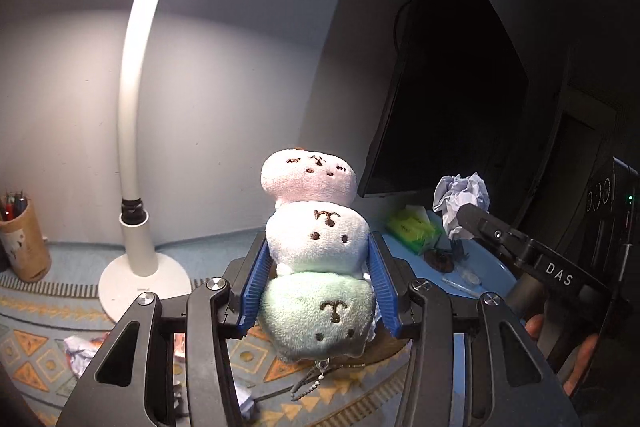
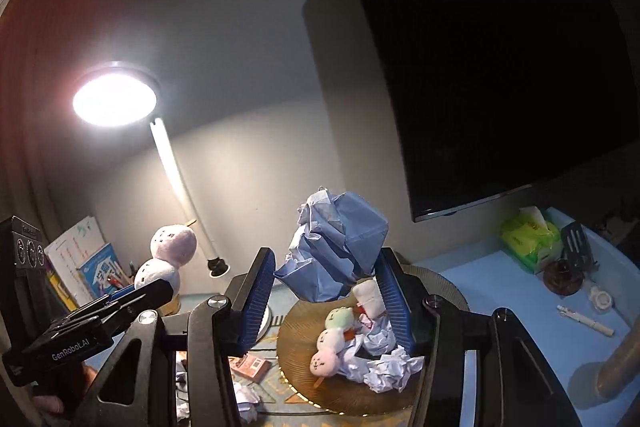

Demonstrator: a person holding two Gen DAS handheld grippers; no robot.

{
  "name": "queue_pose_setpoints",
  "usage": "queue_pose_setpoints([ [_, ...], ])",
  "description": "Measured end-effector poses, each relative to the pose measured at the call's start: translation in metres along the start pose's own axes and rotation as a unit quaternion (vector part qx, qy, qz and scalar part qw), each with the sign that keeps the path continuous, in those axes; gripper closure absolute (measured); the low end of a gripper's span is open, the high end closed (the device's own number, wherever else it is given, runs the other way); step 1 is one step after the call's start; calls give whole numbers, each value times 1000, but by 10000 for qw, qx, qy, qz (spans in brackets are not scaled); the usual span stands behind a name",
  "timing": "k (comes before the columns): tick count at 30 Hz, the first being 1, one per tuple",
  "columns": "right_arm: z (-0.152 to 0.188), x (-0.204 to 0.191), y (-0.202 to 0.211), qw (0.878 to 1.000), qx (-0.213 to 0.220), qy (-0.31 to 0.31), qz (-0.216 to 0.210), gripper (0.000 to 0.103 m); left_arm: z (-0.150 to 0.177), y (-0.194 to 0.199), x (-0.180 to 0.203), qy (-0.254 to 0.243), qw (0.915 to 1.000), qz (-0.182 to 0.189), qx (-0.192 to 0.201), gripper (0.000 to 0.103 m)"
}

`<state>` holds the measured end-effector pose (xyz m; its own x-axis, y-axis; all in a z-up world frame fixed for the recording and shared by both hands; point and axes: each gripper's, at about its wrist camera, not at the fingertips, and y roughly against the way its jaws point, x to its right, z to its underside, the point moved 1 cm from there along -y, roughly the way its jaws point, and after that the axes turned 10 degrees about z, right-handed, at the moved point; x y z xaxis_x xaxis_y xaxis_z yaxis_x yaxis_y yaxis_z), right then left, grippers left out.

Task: Organize objects
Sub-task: 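Carry both items over the amber bowl and open both grippers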

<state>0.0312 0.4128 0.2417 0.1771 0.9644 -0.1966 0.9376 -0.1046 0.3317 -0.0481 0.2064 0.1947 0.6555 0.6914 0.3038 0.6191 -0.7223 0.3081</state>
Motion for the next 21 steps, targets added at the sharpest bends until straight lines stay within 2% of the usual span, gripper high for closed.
queue_pose_setpoints([
  [6, 9, 25, -51, 9991, -255, -248, 250, 52, 13, -60, -5, 43, 9999, -87, -87, 58],
  [10, 19, 36, -78, 9981, -410, -280, 375, 52, 33, -90, -12, 119, 9994, -69, -306, 58],
  [21, 49, 48, -113, 9959, -726, -326, 427, 52, 67, -124, -29, 61, 9970, -243, -729, 58],
])
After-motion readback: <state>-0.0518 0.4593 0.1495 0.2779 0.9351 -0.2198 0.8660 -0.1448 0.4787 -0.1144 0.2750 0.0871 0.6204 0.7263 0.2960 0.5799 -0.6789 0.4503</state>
